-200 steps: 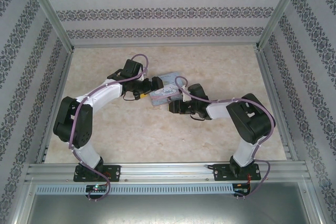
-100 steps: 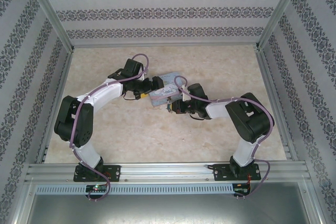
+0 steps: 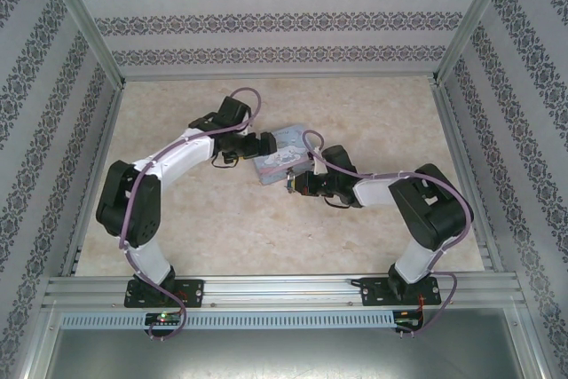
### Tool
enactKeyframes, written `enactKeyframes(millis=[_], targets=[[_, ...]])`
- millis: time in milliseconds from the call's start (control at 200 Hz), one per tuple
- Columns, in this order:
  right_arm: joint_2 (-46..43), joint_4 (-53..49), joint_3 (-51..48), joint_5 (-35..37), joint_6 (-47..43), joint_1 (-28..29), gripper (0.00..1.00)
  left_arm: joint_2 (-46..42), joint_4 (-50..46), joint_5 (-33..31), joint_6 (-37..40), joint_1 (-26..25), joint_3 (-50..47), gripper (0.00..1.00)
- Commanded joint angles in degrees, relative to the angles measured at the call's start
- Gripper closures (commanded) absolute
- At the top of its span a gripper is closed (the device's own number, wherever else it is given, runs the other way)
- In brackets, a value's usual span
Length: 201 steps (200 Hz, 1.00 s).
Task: Unlock a padlock with a key
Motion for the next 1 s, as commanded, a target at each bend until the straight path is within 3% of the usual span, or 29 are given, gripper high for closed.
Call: enactKeyframes(millis=[0, 280, 999], targets=[[-1.74, 0.23, -1.56, 1.49, 4.6, -0.43, 1.0, 1.91, -5.54, -7.84, 3.29, -2.04, 1.24, 0.0], [-3.55, 2.31, -3.54, 4.48, 12.61, -0.17, 1.0, 3.14, -5.92, -12.42, 2.85, -5.98, -0.87, 0.0], [-4.15, 9.16, -3.99, 12.93, 27.29, 0.05, 1.0, 4.19, -3.44, -10.87, 2.45, -8.32, -6.2, 0.0]])
